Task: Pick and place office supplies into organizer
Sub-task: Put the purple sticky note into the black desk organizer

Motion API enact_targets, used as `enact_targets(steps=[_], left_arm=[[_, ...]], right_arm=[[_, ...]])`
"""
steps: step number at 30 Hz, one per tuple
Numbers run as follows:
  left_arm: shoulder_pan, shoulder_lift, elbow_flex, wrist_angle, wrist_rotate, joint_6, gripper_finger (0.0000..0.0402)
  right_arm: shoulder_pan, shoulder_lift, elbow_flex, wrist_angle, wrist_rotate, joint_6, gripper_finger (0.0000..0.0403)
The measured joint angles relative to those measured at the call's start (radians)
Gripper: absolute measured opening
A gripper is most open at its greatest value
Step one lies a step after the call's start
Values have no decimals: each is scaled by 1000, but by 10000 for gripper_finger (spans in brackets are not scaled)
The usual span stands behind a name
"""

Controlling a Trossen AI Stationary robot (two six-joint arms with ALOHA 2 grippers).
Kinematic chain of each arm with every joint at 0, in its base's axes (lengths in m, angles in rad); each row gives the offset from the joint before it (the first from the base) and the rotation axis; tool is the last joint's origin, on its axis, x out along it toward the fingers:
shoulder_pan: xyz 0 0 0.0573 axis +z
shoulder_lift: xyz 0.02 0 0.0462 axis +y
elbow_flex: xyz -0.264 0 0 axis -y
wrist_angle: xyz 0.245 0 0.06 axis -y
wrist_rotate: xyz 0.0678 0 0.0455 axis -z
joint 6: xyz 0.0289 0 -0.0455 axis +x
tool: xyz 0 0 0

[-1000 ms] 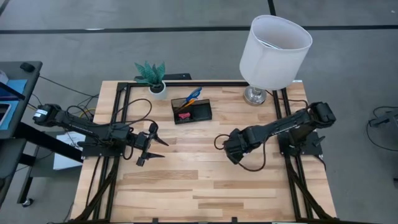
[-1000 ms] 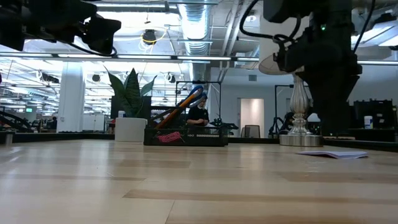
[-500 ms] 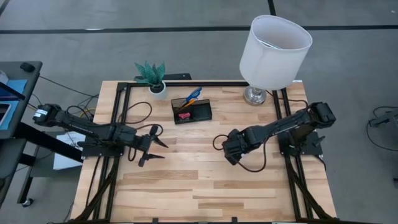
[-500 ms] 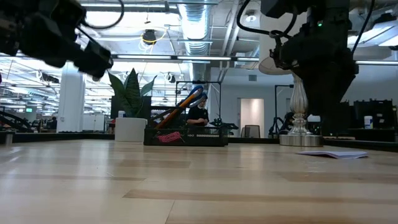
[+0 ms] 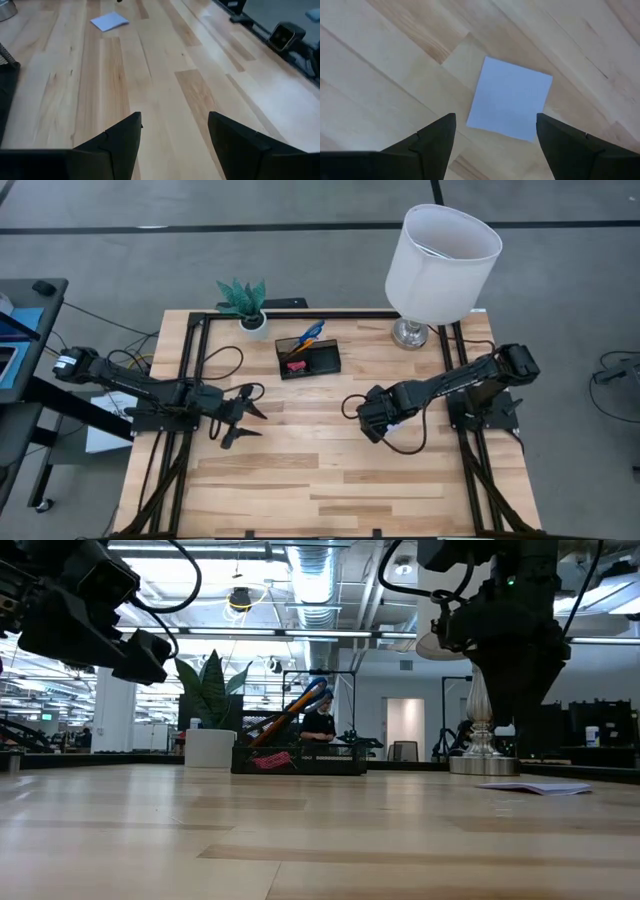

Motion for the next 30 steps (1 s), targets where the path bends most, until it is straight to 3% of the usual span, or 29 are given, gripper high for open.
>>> enact_targets(steps=[13,23,30], left_arm=[[0,0,0,-5,0,16,223],[0,0,0,-3,0,17,223],[0,0,0,-4,0,10,223]], right_arm=[[-1,0,0,-21,0,-3,270],[-2,-13,-1,-40,-36,-80,270],[-1,-12,-1,-2,-38,-221,270]])
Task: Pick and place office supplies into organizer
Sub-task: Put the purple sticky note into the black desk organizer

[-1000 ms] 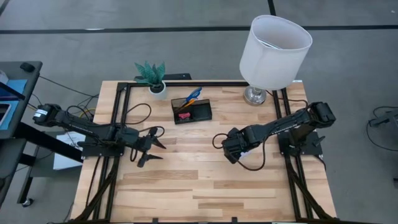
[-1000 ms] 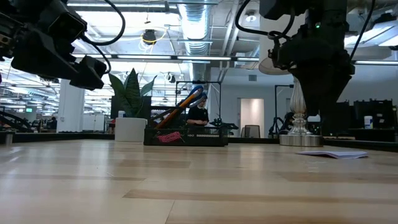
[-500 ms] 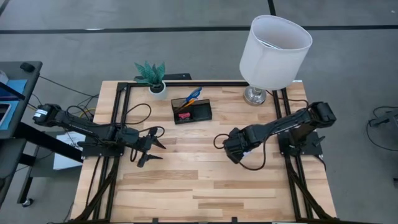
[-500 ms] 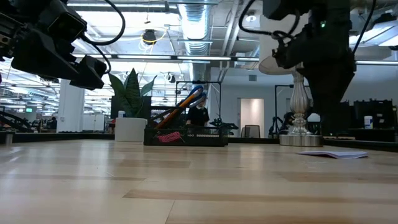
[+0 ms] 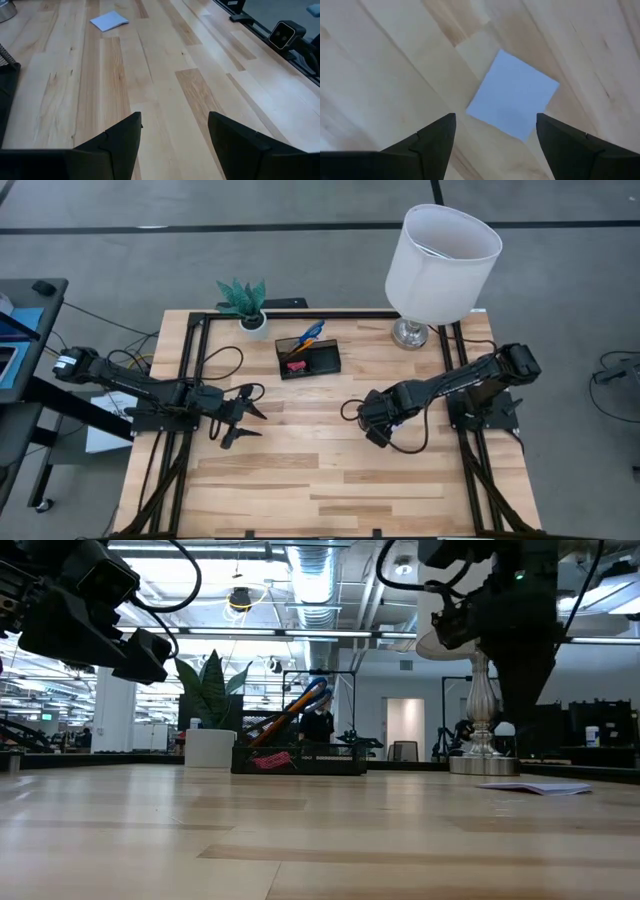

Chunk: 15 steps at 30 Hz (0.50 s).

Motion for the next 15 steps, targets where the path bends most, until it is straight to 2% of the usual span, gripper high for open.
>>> enact_targets(steps=[5,11,15], left_arm=[[0,0,0,0,0,-1,223],[0,0,0,0,0,-2,223],[0,0,0,0,0,-2,223]], right_arm=[[-1,17,0,16,7,22,270],[-1,20,0,9,16,184,270],[-1,20,0,3,20,202,270]])
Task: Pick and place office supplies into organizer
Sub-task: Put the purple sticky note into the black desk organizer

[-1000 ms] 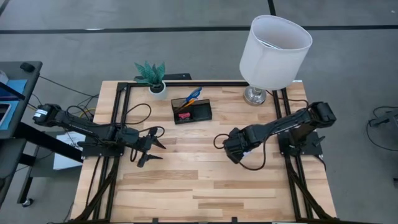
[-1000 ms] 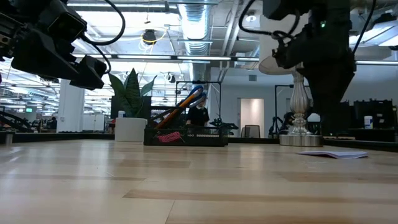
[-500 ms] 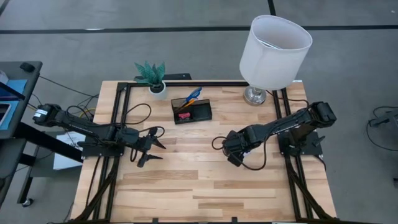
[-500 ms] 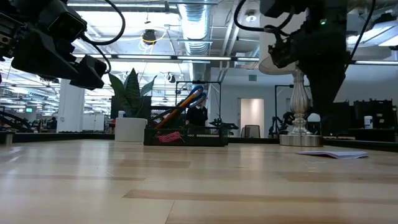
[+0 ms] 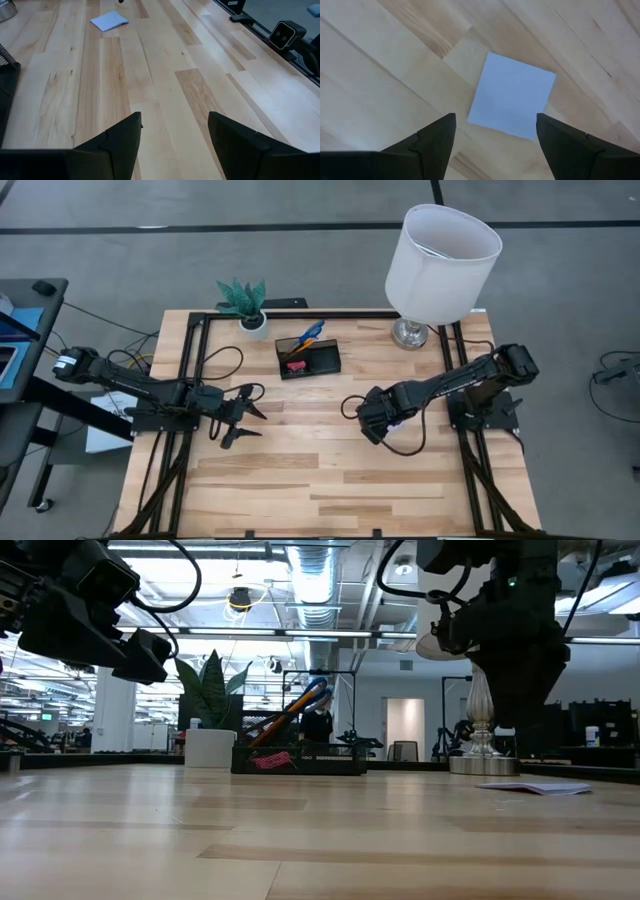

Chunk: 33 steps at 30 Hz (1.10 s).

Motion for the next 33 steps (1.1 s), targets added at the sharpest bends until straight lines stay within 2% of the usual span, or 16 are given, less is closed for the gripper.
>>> enact_targets(steps=[6,14,19,23,33], left_arm=[[0,0,0,0,0,0,223],[0,0,0,0,0,0,223],[0,0,0,0,0,0,223],[0,0,0,0,0,0,223],[0,0,0,0,0,9,223]], right_arm=[[0,0,0,-16,23,1,277],[-25,0,0,-68,45,107,358],[-55,0,0,-131,43,171,394],[-70,0,0,-118,41,242,397],[-70,0,0,-80,41,230,394]])
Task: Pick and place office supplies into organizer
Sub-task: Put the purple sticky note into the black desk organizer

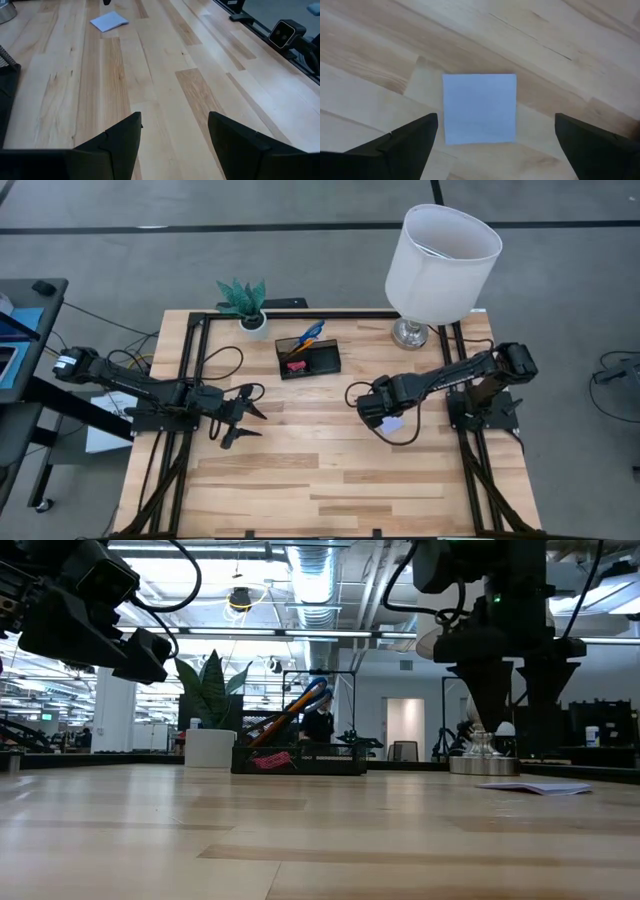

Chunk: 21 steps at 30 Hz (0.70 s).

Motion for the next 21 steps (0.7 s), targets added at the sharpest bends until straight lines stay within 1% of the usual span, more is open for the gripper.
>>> enact_targets(steps=[3,7,10,21], left_arm=[[0,0,0,0,0,2,223],[0,0,0,0,0,-5,223],[0,0,0,0,0,-5,223],[0,0,0,0,0,-5,223]], right_arm=[[-2,0,0,0,0,0,395],[7,0,0,3,0,51,395],[15,0,0,4,0,2,395],[-3,0,0,27,-1,-52,395]])
